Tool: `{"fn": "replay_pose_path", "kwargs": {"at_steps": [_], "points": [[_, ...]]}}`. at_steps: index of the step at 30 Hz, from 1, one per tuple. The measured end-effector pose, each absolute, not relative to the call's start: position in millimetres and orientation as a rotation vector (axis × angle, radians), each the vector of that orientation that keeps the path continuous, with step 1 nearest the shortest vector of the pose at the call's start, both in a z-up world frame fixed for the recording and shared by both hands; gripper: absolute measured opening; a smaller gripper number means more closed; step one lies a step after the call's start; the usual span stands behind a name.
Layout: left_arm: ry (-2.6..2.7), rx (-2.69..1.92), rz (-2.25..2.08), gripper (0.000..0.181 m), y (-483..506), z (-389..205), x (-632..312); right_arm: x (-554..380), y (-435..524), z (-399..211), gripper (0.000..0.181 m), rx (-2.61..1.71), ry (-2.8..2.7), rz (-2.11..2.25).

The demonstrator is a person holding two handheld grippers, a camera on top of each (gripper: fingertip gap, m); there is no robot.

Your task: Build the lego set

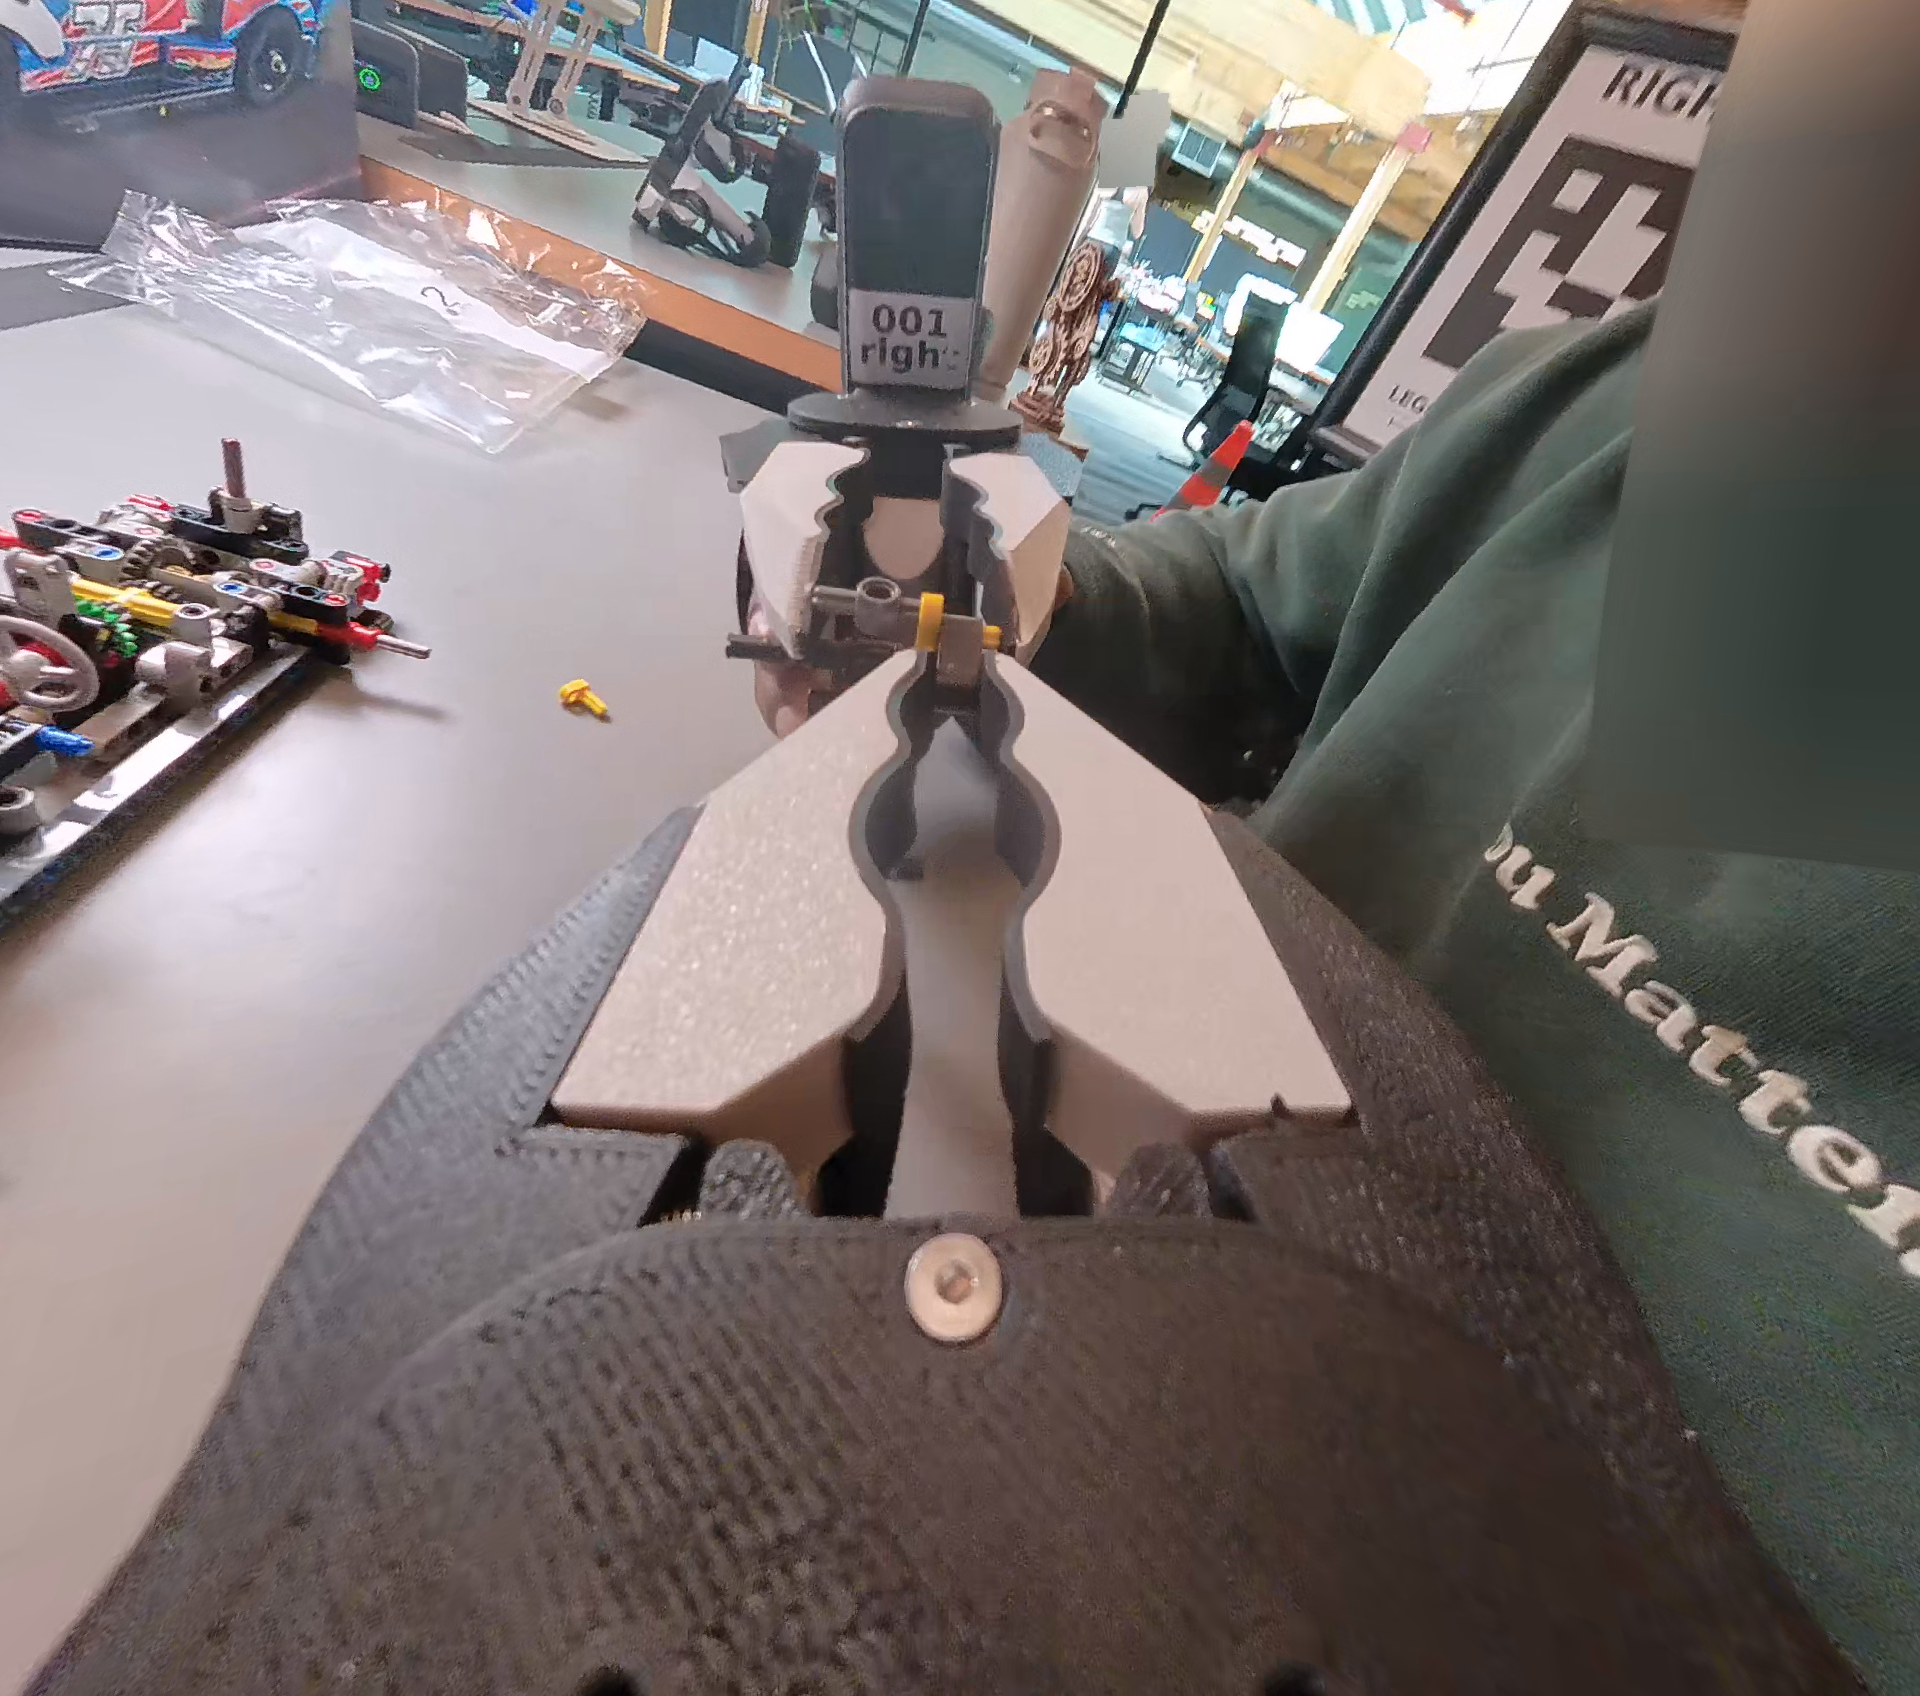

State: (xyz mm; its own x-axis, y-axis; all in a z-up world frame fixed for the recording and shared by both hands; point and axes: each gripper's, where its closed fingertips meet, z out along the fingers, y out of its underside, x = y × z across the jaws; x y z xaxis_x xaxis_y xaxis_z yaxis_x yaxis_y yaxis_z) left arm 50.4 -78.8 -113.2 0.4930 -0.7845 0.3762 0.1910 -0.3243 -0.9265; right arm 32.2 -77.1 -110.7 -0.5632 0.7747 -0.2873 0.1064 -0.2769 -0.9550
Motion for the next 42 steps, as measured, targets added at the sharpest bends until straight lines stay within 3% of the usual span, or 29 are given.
{"fn": "replay_pose_path", "kwargs": {"at_steps": [5, 21, 30, 33, 42], "points": [[0.391, -1.571, -1.222, 0.006, -75, -108, 48, 29, -73, -105, 0.033, -1.133, -1.379, 2.027], [0.376, -1.578, -1.4, 0.005, -82, -108, 50, 42, -73, -116, 0.027, -0.991, -1.589, 1.844], [0.429, -1.614, -1.654, 0.005, -98, -118, 67, 52, -85, -122, 0.038, -0.851, -1.746, 1.746], [0.45, -1.624, -1.715, 0.005, -104, -122, 73, 64, -102, -128, 0.024, -0.799, -1.86, 1.798], [0.413, -1.597, -1.769, 0.006, -102, -121, 70, 64, -103, -133, 0.014, -0.772, -1.889, 1.689]]}}
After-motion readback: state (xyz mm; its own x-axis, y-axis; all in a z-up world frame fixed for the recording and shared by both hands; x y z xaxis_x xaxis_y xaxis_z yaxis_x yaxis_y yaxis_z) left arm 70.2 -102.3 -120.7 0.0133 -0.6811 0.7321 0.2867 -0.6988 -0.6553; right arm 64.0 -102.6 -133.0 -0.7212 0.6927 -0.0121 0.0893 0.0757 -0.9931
